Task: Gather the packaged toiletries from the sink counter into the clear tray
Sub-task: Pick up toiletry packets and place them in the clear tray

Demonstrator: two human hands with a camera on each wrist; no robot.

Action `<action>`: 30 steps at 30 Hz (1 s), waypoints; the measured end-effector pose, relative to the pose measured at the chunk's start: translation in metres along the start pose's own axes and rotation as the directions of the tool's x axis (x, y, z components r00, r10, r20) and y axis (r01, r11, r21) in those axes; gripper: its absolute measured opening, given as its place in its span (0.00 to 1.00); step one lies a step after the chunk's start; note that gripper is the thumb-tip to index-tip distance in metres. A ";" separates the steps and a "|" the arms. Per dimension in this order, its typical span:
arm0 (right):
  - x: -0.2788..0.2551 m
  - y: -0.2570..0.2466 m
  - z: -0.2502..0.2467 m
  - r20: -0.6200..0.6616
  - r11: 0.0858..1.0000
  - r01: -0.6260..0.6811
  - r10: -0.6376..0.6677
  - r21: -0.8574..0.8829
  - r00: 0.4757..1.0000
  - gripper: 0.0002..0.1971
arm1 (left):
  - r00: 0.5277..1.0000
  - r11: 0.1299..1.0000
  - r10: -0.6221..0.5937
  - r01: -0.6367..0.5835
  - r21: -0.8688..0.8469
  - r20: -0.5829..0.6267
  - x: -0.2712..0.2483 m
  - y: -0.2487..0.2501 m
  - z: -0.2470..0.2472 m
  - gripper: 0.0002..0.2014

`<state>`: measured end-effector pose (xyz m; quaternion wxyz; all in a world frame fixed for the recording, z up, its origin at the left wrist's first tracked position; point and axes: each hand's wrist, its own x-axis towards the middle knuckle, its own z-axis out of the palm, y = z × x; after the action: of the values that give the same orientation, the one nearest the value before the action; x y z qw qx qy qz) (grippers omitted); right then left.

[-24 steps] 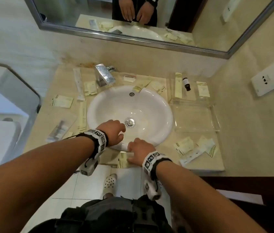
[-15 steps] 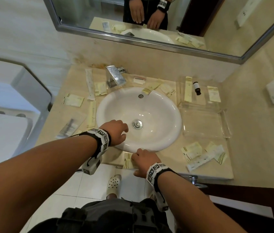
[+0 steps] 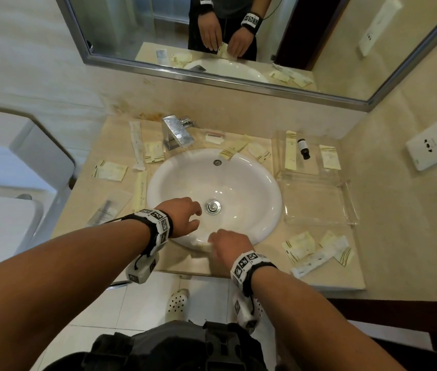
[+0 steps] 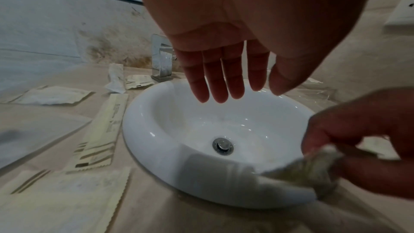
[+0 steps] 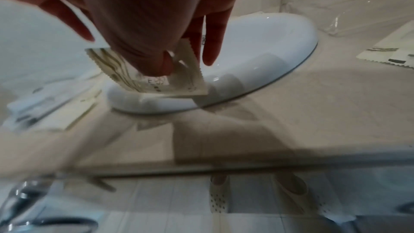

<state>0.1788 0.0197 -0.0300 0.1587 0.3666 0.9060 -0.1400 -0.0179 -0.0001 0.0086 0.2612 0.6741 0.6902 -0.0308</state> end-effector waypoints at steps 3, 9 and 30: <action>0.006 0.010 -0.013 -0.070 0.996 -0.051 0.056 0.069 0.996 0.14 | 1.000 1.000 0.017 -0.017 -0.022 -0.001 0.005 0.012 -0.003 0.23; -0.001 0.038 -0.029 -0.197 0.964 -0.127 0.175 0.232 0.965 0.12 | 0.992 0.993 0.117 -0.119 0.028 0.049 0.021 0.038 -0.005 0.16; -0.085 0.221 -0.004 0.128 0.709 -0.669 0.659 0.222 0.741 0.25 | 0.986 0.984 0.168 -0.167 -0.067 0.011 0.113 0.186 0.000 0.11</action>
<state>0.3920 0.1214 -0.0235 0.1677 0.6821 0.6844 -0.1954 0.1634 0.1202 0.0205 0.2906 0.7206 0.6294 0.0086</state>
